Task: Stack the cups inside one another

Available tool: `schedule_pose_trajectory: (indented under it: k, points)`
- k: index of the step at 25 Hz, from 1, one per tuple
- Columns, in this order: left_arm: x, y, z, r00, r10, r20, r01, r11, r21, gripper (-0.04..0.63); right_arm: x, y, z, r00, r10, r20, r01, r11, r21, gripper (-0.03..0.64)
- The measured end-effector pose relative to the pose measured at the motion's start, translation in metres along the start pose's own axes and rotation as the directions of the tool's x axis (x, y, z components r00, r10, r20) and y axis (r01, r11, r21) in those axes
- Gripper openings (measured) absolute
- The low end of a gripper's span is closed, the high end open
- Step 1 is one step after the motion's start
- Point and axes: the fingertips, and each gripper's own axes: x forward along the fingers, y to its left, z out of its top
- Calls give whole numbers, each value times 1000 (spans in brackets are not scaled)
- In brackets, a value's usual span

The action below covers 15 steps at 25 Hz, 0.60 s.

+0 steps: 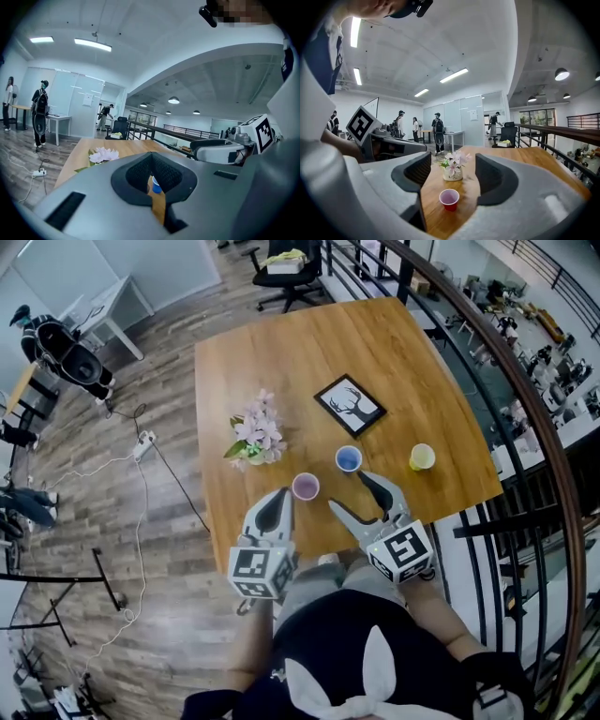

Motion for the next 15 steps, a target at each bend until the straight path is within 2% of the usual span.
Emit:
schedule_pose_trajectory:
  k: [4,11,15]
  points:
    - [-5,13,-3,1000,15,2,-15,1000,-5,15,20,14,-11,998,44,-43,-45,998,-36,330]
    - [-12,36,-12,997,72,-22,-73,997,-36,15,58,25,-48,986,103,-135,-110,993,-48,350]
    - [-10,46,-15,994,98,-37,-100,994,-49,15,77,28,-67,976,130,-173,-135,991,-17,362]
